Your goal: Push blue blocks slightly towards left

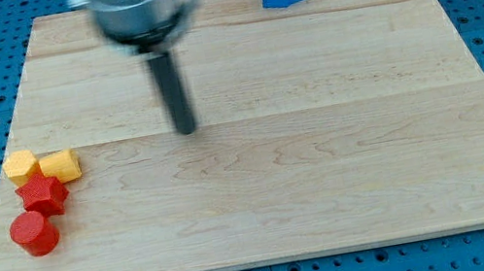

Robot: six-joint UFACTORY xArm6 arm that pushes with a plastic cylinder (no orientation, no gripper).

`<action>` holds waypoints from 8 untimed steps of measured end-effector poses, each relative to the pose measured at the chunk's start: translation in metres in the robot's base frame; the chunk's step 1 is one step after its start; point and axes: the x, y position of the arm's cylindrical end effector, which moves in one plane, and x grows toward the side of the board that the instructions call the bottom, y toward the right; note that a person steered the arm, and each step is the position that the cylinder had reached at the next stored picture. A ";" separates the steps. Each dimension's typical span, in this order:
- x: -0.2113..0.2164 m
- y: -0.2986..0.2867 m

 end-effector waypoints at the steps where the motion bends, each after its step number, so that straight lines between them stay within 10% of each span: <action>1: -0.040 0.095; 6: -0.064 0.161; 8: -0.176 0.223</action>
